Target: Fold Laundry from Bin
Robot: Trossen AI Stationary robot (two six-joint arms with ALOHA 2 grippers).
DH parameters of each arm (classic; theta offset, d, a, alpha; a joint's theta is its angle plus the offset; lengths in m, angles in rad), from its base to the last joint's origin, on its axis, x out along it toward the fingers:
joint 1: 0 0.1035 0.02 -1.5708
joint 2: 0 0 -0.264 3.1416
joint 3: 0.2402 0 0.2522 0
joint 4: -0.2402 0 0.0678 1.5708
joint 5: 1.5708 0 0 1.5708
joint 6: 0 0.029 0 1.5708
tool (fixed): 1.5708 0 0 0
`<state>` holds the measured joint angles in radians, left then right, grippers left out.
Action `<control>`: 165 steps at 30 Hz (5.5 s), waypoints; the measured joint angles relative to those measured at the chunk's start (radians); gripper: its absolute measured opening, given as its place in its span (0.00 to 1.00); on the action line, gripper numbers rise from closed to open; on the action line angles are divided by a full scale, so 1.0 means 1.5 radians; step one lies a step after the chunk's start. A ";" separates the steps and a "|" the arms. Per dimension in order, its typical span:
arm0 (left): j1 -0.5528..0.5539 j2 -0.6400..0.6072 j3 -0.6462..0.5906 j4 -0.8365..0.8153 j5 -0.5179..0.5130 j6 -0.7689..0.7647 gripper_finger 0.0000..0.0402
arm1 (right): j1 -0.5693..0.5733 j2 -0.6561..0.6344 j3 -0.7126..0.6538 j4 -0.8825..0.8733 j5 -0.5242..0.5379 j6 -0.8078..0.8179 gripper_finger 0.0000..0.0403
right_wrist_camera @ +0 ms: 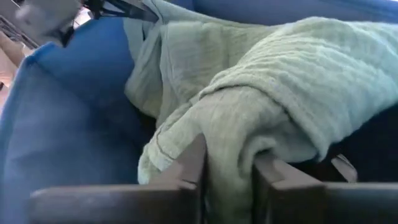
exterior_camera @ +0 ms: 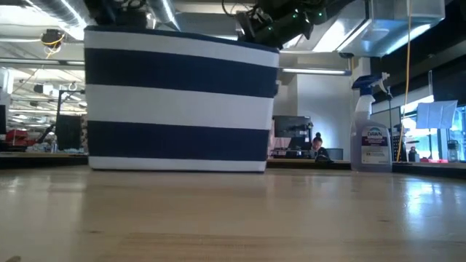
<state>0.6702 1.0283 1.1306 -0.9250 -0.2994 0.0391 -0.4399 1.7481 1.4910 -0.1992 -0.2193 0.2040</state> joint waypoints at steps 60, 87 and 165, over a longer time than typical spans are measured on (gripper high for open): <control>-0.008 0.012 0.061 -0.198 -0.069 -0.355 0.44 | -0.056 0.102 0.288 -0.566 0.185 -0.018 0.59; 0.062 0.097 0.168 0.005 -0.113 -0.094 0.01 | -0.081 0.103 0.440 -0.591 0.213 -0.131 0.02; -0.483 -0.272 -0.124 0.300 -0.178 -0.102 0.00 | 0.449 -0.190 0.433 -0.696 0.534 -0.088 0.01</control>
<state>-0.0540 0.6196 0.9450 -0.4751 -0.5665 -0.1134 0.2331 1.4637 2.1404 -1.2437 0.5812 0.0715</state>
